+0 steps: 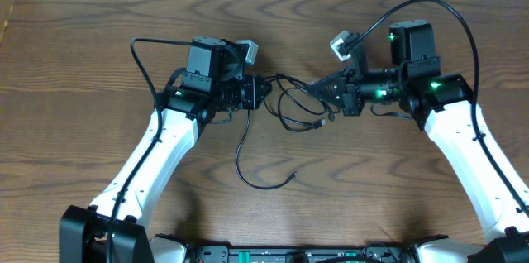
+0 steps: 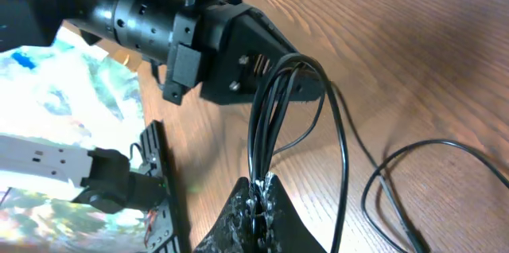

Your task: Untangle cables

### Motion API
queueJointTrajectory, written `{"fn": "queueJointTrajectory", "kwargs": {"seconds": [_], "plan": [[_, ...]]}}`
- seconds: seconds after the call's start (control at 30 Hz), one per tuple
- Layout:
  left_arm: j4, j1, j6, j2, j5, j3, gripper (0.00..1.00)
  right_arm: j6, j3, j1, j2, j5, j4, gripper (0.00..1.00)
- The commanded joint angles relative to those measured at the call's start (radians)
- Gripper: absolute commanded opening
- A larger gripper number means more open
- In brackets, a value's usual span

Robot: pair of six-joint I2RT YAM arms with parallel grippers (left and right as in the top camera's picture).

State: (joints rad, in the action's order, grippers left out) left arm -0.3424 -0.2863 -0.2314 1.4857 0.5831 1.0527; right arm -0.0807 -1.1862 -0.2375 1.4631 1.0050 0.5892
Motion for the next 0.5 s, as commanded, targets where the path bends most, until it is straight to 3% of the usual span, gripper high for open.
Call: {"fn": "queueJointTrajectory", "kwargs": {"seconds": [0.0,0.1,0.27,0.47], "plan": [[0.013,0.000,0.010,0.011,-0.019,-0.009,0.08,-0.002,-0.024,0.012,-0.014,0.085,-0.003,0.01],[0.025,0.000,0.010,0.011,-0.019,-0.009,0.11,-0.002,-0.024,0.016,-0.014,0.112,-0.003,0.01],[0.039,0.000,0.011,0.011,-0.019,-0.009,0.38,-0.002,-0.024,0.017,-0.014,0.148,-0.007,0.01],[0.049,0.000,0.013,0.011,-0.005,-0.009,0.42,-0.003,-0.024,0.019,-0.014,0.153,-0.007,0.01]]}}
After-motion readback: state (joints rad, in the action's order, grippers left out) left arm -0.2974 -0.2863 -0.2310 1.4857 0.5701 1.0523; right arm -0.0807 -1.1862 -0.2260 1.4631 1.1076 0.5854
